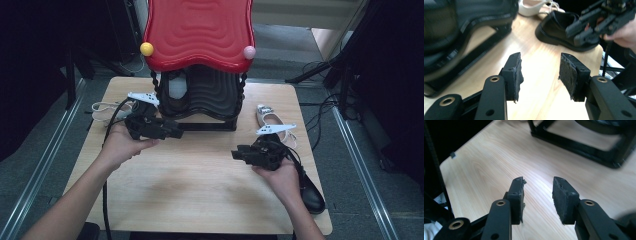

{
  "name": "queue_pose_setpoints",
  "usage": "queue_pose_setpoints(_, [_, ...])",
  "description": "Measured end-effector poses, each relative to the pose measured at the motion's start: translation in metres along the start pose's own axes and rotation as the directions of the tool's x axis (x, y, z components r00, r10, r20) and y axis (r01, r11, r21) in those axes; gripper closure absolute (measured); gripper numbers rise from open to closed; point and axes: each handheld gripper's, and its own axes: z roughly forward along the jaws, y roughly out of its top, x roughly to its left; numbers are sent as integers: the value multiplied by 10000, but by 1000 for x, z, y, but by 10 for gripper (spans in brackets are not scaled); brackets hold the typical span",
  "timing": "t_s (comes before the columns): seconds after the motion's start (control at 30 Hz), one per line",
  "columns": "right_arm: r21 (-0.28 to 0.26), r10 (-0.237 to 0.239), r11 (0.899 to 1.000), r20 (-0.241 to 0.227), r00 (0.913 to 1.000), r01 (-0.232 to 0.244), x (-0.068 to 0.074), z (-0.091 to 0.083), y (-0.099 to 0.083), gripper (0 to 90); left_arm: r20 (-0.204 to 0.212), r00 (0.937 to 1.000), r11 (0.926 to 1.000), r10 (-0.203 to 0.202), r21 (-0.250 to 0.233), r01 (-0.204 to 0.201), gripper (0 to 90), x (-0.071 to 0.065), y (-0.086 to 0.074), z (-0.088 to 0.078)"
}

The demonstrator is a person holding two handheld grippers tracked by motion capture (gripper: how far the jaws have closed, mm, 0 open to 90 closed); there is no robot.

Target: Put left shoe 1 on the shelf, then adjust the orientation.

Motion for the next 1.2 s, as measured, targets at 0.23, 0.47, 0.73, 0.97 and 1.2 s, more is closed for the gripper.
queue_pose_setpoints(0.23, [-3,548,9985,195,9983,-548,-21,-14,-16,631,-6,9990,9979,-455,458,455,552,4,-23,19])
queue_pose_setpoints(0.47, [28,857,9963,543,9948,-860,-34,-18,-19,634,85,9998,9973,-189,713,182,591,-2,-42,30])
queue_pose_setpoints(0.73, [-56,1205,9927,645,9906,-1204,-43,-28,-21,638,534,9984,9996,-209,216,197,730,-2,-55,26])
queue_pose_setpoints(0.97, [-156,1376,9905,960,9858,-1367,-52,-37,-23,622,521,9983,9995,-271,184,262,710,3,-59,24])
queue_pose_setpoints(1.2, [68,1574,9871,1363,9781,-1598,-61,-32,-27,628,635,9960,9972,-622,444,594,672,8,-61,29])
